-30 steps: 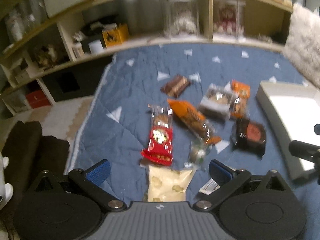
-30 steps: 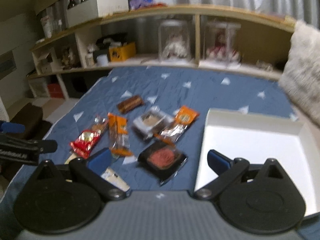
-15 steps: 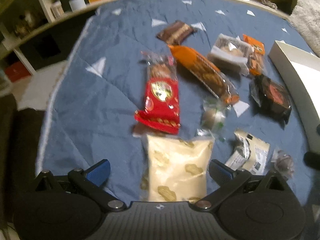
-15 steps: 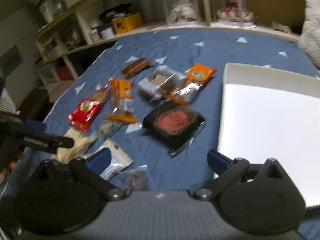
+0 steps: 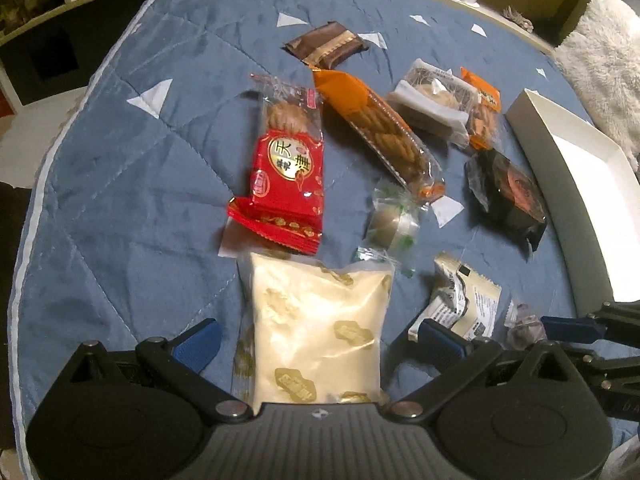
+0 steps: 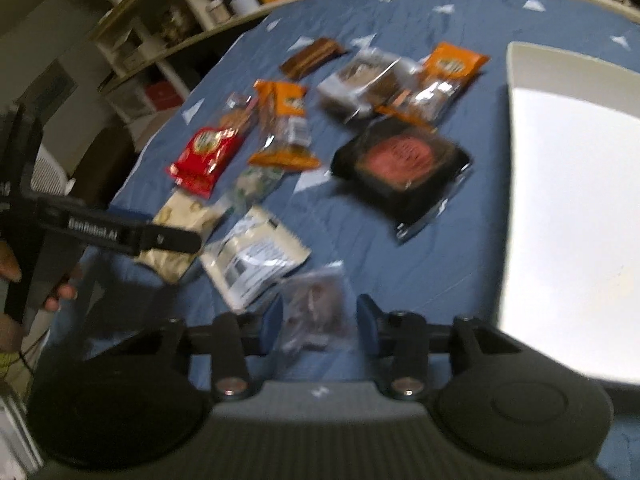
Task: Organize snacks
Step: 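Grasp the cream peanut-print bag with the left gripper while the right grasps the small clear bag, then carry both held bags over the white tray box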
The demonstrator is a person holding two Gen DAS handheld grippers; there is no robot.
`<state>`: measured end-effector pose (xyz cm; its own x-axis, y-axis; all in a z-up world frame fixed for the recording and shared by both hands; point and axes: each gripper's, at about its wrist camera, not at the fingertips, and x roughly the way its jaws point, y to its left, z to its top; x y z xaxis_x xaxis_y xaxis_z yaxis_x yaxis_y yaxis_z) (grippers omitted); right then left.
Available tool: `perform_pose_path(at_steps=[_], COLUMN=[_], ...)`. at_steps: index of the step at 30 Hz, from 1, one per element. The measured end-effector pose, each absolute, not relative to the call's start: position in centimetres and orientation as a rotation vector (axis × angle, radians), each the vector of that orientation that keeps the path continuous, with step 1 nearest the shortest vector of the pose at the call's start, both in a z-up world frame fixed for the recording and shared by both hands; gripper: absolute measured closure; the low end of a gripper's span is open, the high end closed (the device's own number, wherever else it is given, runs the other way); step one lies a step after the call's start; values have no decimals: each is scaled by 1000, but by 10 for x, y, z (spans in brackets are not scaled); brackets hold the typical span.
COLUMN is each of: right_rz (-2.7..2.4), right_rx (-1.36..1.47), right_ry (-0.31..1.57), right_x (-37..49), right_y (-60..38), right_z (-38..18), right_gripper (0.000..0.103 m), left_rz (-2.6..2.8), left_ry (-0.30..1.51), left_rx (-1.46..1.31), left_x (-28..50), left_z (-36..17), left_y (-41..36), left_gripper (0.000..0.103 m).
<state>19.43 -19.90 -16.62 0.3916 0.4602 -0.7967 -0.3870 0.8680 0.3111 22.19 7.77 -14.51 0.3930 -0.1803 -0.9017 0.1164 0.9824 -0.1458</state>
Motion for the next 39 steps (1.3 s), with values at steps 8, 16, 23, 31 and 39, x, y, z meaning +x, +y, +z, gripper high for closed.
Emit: perform_pose_path(at_steps=[8,16,23,31,39], right_rz=[575,557,537,558,579], right_rx=[76,90,102,78,-26], right_ry=[1032,1021,1008,1009,1062], right_x=[184,180,180,173,174], right_y=[-194,-200,-204,-204,-186], right_z=[-158,-153,-152,-149,-164], right_gripper=[67,67,69,70,63], left_rz=[-192,-185,-164,-159,-160], left_ry=[1170,1165,1151,1140,1157], left_rx=[-117,9,32,23,49], left_x=[223,219,216,205,205], left_z=[-143,-142,-137,-130,-136], left_y=[83,70,70,67,61], left_gripper=[3,31,50,52,51])
